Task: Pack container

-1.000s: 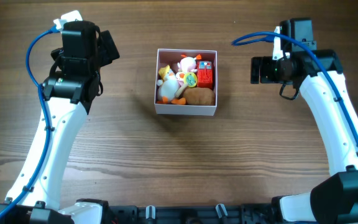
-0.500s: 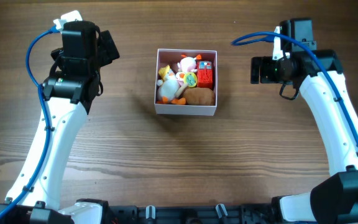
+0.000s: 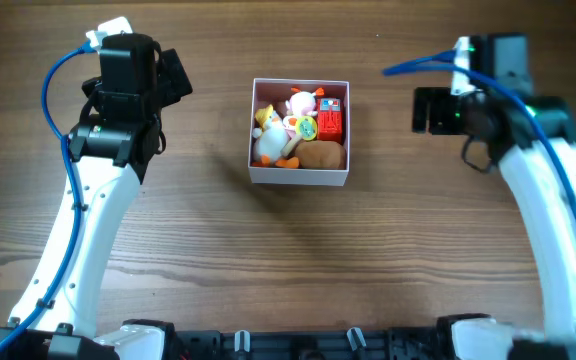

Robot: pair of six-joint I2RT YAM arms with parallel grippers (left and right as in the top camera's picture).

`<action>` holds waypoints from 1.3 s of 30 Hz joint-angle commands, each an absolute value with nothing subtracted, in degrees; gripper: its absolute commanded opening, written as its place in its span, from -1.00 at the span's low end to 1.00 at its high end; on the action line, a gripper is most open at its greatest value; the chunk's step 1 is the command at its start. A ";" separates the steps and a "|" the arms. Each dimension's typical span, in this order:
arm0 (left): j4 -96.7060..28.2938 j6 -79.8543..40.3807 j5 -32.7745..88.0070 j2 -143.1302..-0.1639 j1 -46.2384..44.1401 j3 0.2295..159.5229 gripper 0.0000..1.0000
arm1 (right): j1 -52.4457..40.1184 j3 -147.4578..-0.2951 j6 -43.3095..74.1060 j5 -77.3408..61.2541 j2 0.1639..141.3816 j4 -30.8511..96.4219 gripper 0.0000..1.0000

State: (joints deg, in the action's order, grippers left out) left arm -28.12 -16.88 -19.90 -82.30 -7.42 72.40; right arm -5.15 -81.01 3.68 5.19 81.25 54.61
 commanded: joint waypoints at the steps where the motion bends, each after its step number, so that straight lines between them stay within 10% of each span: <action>1: -28.16 -17.63 -20.43 -81.32 -7.22 73.21 0.99 | -5.17 -82.02 4.51 6.00 69.89 54.57 0.99; 25: -28.16 -17.63 -20.43 -81.32 -7.22 73.21 1.00 | -5.15 -74.22 4.71 -5.67 9.67 60.90 0.99; 39: -28.16 -17.61 -20.43 -81.32 -7.22 73.21 0.99 | -0.05 -24.21 4.49 -7.55 6.66 9.43 0.99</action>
